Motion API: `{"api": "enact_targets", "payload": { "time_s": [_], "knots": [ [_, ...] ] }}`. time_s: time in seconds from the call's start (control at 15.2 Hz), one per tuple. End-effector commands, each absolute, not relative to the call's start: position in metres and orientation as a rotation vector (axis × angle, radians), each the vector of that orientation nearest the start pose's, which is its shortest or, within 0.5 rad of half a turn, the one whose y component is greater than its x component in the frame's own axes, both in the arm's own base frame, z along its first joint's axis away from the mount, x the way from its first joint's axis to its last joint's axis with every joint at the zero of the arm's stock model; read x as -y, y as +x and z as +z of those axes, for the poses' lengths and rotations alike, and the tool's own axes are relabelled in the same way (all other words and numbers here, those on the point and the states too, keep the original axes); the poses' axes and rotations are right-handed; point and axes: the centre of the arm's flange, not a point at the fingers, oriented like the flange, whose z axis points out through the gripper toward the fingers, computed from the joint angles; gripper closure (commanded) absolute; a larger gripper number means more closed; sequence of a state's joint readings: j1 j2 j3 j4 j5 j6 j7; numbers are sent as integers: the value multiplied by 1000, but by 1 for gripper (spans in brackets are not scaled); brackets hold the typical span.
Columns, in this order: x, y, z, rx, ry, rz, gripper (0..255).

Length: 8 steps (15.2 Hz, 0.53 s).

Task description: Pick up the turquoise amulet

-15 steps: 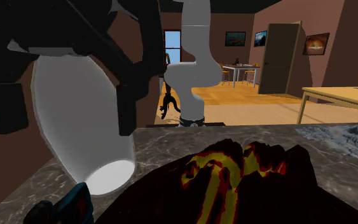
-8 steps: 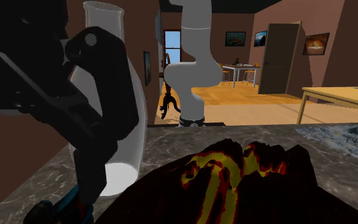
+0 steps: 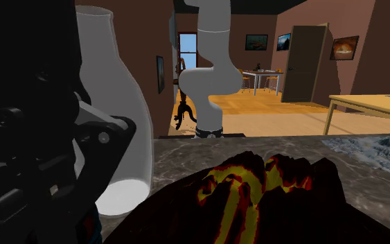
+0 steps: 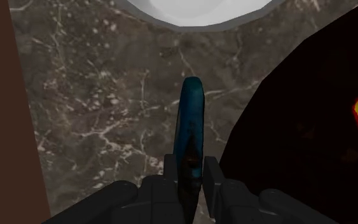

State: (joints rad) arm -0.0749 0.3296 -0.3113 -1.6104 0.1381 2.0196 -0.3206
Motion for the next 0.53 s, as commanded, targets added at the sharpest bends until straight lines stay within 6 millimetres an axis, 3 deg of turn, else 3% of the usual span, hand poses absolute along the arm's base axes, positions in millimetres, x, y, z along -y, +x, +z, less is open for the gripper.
{"api": "enact_targets", "payload": {
  "time_s": [0.0,0.46],
  "knots": [
    [221,625,453,-156,-3140,-158,255],
    [221,625,458,-156,-3140,-158,255]
  ]
}}
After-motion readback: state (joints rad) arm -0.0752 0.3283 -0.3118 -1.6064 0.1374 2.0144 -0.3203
